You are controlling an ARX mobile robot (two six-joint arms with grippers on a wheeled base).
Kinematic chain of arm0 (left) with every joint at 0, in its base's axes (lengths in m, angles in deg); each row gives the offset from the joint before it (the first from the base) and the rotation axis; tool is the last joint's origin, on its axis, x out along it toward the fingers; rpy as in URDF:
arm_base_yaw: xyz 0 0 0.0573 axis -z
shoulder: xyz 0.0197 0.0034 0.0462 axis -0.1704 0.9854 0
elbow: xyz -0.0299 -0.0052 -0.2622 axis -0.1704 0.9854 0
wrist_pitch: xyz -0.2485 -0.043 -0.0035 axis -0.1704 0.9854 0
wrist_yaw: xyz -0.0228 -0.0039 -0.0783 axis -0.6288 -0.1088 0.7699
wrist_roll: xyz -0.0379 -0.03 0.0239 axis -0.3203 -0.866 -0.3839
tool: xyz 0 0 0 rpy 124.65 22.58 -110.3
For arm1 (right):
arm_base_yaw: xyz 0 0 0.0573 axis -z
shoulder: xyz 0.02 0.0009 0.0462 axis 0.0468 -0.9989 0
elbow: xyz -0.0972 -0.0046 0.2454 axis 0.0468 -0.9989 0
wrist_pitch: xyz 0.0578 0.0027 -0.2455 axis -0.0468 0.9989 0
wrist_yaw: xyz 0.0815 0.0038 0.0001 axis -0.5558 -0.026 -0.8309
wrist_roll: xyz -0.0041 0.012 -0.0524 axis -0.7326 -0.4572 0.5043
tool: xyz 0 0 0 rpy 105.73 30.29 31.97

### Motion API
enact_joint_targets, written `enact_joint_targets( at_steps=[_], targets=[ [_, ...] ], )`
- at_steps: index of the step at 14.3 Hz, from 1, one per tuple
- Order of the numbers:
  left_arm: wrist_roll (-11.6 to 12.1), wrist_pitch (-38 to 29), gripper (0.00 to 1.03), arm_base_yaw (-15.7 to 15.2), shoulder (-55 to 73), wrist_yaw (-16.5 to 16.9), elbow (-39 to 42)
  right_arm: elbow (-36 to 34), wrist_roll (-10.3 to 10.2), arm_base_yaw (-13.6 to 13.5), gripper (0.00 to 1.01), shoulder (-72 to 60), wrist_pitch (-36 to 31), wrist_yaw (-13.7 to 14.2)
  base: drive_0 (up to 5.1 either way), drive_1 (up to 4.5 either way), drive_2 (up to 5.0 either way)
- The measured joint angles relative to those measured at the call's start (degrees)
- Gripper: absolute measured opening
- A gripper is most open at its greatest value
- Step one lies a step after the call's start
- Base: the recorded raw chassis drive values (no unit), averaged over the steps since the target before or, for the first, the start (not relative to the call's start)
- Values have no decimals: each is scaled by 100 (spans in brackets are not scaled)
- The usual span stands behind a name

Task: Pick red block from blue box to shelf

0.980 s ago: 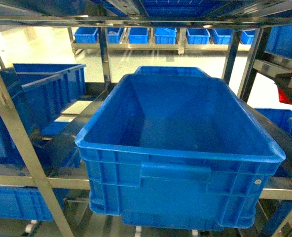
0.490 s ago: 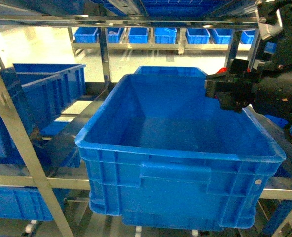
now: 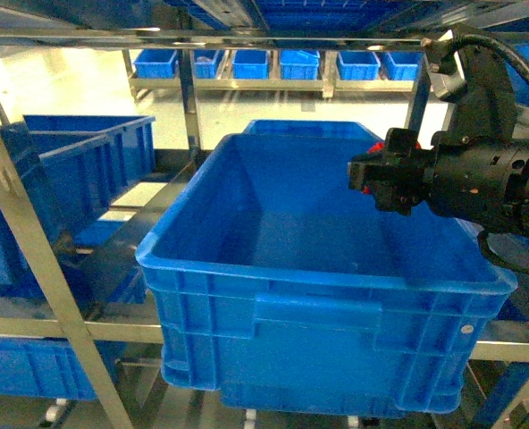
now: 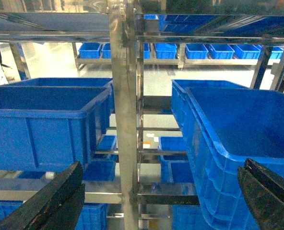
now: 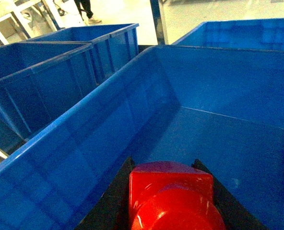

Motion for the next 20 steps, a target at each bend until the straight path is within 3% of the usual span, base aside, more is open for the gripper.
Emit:
enact_joint_targets(
  at_steps=[9,19,20],
  targets=[
    [0,0,98,0,0,0,0,852,-186,166,27,-839,492,-317,0,0,0],
    [0,0,98,0,0,0,0,1056,-201,153,27,-1045,507,-321,0,0,0],
    [0,0,98,0,0,0,0,1056,-212,153,36,-1062,507,-332,0,0,0]
  ],
)
